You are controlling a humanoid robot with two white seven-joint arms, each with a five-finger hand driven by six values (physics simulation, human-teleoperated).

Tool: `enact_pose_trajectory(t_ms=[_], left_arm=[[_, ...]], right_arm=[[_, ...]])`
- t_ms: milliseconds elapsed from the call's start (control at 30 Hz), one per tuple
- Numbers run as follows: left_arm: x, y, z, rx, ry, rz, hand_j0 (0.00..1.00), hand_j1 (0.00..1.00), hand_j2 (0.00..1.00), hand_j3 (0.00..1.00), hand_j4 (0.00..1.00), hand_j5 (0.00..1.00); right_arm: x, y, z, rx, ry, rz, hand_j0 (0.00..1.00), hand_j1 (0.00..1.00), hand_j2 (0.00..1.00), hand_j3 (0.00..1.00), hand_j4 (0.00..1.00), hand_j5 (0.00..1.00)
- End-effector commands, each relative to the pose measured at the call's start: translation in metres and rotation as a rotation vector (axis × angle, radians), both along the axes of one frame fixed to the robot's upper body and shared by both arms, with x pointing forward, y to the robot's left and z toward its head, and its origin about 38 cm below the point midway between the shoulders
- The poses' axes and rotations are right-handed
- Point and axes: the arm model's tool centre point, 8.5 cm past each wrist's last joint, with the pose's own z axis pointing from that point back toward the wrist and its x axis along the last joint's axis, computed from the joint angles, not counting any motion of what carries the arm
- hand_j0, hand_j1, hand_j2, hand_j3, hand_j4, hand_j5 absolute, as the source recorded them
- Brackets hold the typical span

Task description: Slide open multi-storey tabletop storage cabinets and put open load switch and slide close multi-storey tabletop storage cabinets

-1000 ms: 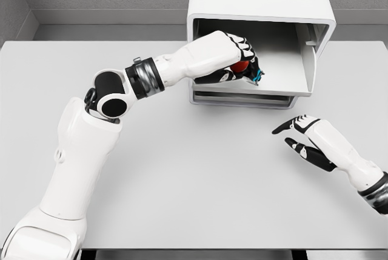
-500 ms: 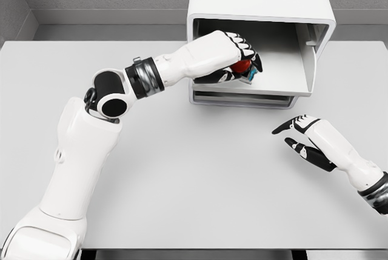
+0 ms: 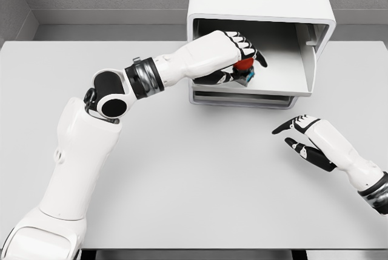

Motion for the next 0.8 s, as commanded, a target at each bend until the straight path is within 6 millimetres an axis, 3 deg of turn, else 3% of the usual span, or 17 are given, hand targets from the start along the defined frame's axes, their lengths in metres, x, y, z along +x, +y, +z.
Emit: enact_pose_trajectory(t_ms=[0, 133, 367, 433, 467, 567, 633, 700, 767], left_arm=[[0.000, 0.001, 0.001, -0.009, 0.001, 0.001, 0.78, 0.78, 0.78, 0.78, 0.78, 0.78], [-0.002, 0.001, 0.004, -0.013, -0.007, -0.002, 0.80, 0.80, 0.80, 0.80, 0.80, 0.80], [-0.022, -0.001, 0.023, -0.046, -0.080, -0.031, 0.81, 0.81, 0.81, 0.81, 0.81, 0.81], [-0.044, 0.004, 0.033, -0.086, -0.132, -0.038, 0.92, 0.92, 0.92, 0.92, 0.92, 0.92], [-0.053, 0.018, 0.036, -0.096, -0.158, -0.015, 1.00, 1.00, 1.00, 1.00, 1.00, 1.00], [-0.057, 0.053, 0.035, -0.163, -0.103, -0.048, 1.00, 1.00, 1.00, 1.00, 1.00, 1.00], [-0.054, 0.087, 0.042, -0.210, -0.085, -0.032, 1.00, 1.00, 1.00, 1.00, 1.00, 1.00], [-0.056, 0.140, 0.028, -0.245, -0.029, 0.052, 1.00, 1.00, 1.00, 1.00, 1.00, 1.00], [-0.072, 0.218, 0.017, -0.301, 0.035, 0.170, 1.00, 1.00, 1.00, 1.00, 1.00, 1.00]], right_arm=[[0.000, -0.001, 0.001, 0.007, 0.001, -0.002, 0.55, 0.55, 0.55, 0.55, 0.55, 0.55], [0.000, -0.001, 0.001, 0.007, 0.001, -0.002, 0.55, 0.55, 0.55, 0.55, 0.55, 0.55], [0.001, -0.001, 0.001, 0.005, -0.002, -0.001, 0.55, 0.55, 0.55, 0.55, 0.55, 0.55], [0.002, 0.000, 0.002, 0.005, -0.005, 0.001, 0.55, 0.55, 0.55, 0.55, 0.55, 0.55], [0.002, 0.000, 0.003, 0.006, -0.008, -0.001, 0.55, 0.55, 0.55, 0.55, 0.55, 0.55], [0.005, 0.000, 0.006, 0.006, -0.018, 0.001, 0.55, 0.55, 0.55, 0.55, 0.55, 0.55], [0.005, -0.001, 0.007, 0.009, -0.019, 0.001, 0.55, 0.55, 0.55, 0.55, 0.55, 0.55], [0.005, 0.000, 0.007, 0.007, -0.020, 0.002, 0.55, 0.55, 0.55, 0.55, 0.55, 0.55], [0.009, 0.001, 0.011, 0.009, -0.034, 0.002, 0.55, 0.55, 0.55, 0.55, 0.55, 0.55]])
